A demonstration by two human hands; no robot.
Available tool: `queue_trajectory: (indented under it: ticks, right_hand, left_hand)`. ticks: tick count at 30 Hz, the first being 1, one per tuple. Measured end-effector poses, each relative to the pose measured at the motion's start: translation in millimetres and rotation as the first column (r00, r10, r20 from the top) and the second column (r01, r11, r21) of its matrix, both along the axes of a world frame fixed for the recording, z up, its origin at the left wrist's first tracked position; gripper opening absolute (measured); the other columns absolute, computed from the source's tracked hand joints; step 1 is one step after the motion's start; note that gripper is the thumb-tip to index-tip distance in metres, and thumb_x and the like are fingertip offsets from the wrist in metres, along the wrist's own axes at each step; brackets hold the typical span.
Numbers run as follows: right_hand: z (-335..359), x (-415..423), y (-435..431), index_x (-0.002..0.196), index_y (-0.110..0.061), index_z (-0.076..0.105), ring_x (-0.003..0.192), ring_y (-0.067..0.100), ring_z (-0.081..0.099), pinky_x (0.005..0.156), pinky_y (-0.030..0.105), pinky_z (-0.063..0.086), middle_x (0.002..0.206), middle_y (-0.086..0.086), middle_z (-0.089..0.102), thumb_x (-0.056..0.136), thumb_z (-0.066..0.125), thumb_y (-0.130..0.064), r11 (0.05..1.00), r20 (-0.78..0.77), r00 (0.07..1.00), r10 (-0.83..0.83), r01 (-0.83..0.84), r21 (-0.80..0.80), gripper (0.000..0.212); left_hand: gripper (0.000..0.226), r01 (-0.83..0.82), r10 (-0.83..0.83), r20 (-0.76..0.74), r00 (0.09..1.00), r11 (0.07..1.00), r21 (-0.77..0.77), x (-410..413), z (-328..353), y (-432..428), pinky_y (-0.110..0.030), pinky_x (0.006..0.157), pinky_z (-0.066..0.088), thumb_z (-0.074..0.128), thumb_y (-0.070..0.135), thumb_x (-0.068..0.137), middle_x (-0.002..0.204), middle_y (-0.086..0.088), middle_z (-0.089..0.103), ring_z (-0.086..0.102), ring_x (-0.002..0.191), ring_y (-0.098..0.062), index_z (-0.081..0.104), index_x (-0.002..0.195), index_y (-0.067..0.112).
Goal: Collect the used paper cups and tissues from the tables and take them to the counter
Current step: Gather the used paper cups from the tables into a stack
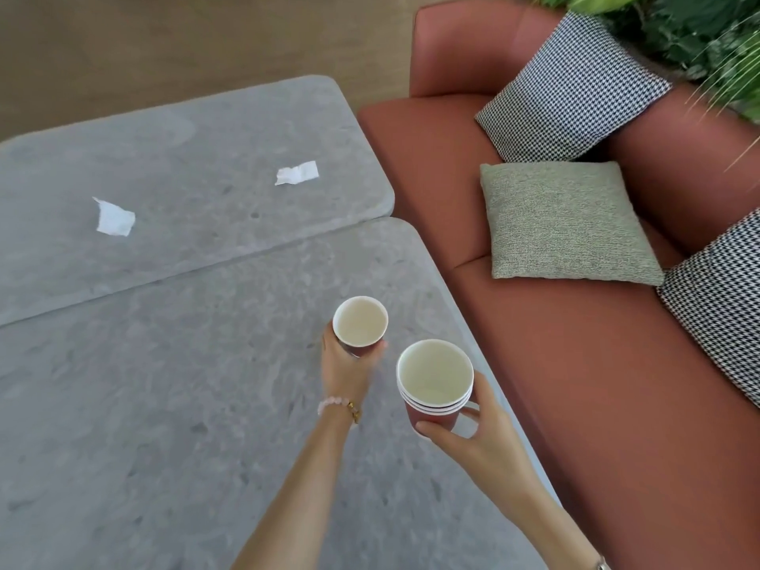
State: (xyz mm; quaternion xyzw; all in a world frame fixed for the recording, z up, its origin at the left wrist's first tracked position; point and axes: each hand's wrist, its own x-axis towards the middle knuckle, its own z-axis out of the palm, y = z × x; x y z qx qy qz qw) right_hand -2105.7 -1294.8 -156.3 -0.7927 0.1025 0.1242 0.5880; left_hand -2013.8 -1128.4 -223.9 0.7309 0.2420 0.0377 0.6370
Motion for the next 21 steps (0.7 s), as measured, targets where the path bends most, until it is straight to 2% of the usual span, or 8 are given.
queue_trajectory:
  ticks: [3, 7, 9, 12, 15, 18, 21]
  right_hand:
    - [-1.0, 1.3, -1.1, 0.117, -0.047, 0.044, 0.104, -0.007, 0.055, 0.077, 0.01, 0.043, 0.115, -0.026, 0.058, 0.066, 0.083, -0.03, 1.0, -0.008, 1.0, -0.001, 0.001, -0.012, 0.067]
    - [1.1, 3.6, 0.7, 0.121, -0.042, 0.044, 0.106, -0.003, 0.055, 0.079, 0.013, 0.043, 0.117, -0.024, 0.058, 0.066, 0.083, -0.03, 1.0, 0.002, 1.0, 0.006, -0.006, -0.012, 0.068]
    - [4.3, 4.0, 3.1, 0.122, -0.038, 0.045, 0.107, -0.001, 0.055, 0.081, 0.014, 0.043, 0.117, -0.023, 0.058, 0.067, 0.083, -0.029, 1.0, 0.013, 1.0, 0.019, -0.019, -0.01, 0.068]
    - [9.9, 2.3, 7.8, 0.124, -0.034, 0.047, 0.106, -0.003, 0.055, 0.082, 0.012, 0.044, 0.117, -0.025, 0.057, 0.068, 0.083, -0.028, 0.999, 0.043, 0.998, 0.035, -0.034, -0.009, 0.067]
    - [14.4, -3.2, 14.9, 0.116, -0.044, 0.047, 0.101, -0.011, 0.054, 0.073, 0.003, 0.041, 0.109, -0.034, 0.057, 0.067, 0.082, -0.031, 0.999, 0.075, 0.996, 0.048, -0.047, -0.024, 0.062]
    - [14.2, -12.3, 23.3, 0.109, -0.049, 0.045, 0.101, -0.007, 0.056, 0.076, 0.008, 0.044, 0.108, -0.031, 0.058, 0.067, 0.083, -0.029, 0.999, 0.081, 0.995, 0.053, -0.053, -0.009, 0.06]
    - [15.6, -23.4, 31.5, 0.108, -0.052, 0.044, 0.101, -0.012, 0.054, 0.076, 0.006, 0.044, 0.109, -0.032, 0.057, 0.067, 0.083, -0.029, 0.998, 0.113, 0.991, 0.07, -0.069, -0.01, 0.061]
  left_hand:
    - [0.057, 0.015, -0.016, 0.055, 0.998, 1.0, 0.024, -0.7, 13.9, 2.3, -0.046, 0.086, 0.051, 0.08, 0.024, 0.058, 0.107, -0.004, 0.064, 0.063, 0.096, -0.022, 0.053, 0.108, 0.023]
    - [0.058, 0.087, -0.083, 0.12, 0.989, 0.996, -0.031, -9.1, 46.7, 14.1, -0.026, 0.084, 0.047, 0.082, 0.023, 0.058, 0.107, 0.01, 0.062, 0.061, 0.096, -0.004, 0.049, 0.103, 0.039]
    - [0.062, 0.116, -0.109, 0.153, 0.982, 0.992, -0.04, -17.2, 67.9, 21.0, -0.026, 0.087, 0.047, 0.082, 0.025, 0.058, 0.114, 0.01, 0.059, 0.059, 0.104, -0.006, 0.046, 0.105, 0.041]
    - [0.064, 0.127, -0.116, 0.226, 0.967, 0.991, -0.035, -31.7, 101.5, 32.7, -0.022, 0.082, 0.049, 0.081, 0.027, 0.055, 0.112, 0.014, 0.059, 0.06, 0.103, -0.004, 0.045, 0.106, 0.04]
    - [0.063, 0.178, -0.154, 0.285, 0.946, 0.982, -0.059, -49.2, 129.9, 42.7, -0.016, 0.076, 0.05, 0.081, 0.025, 0.056, 0.106, 0.015, 0.065, 0.063, 0.099, -0.003, 0.047, 0.107, 0.036]
    - [0.061, 0.255, -0.221, 0.336, 0.915, 0.965, -0.061, -67.7, 150.9, 45.8, -0.012, 0.074, 0.049, 0.082, 0.021, 0.055, 0.101, 0.022, 0.066, 0.064, 0.096, -0.002, 0.049, 0.105, 0.036]
    - [0.059, 0.334, -0.297, 0.345, 0.891, 0.941, -0.054, -86.2, 160.4, 43.4, -0.013, 0.076, 0.048, 0.082, 0.031, 0.053, 0.104, 0.02, 0.066, 0.063, 0.098, -0.003, 0.053, 0.103, 0.041]
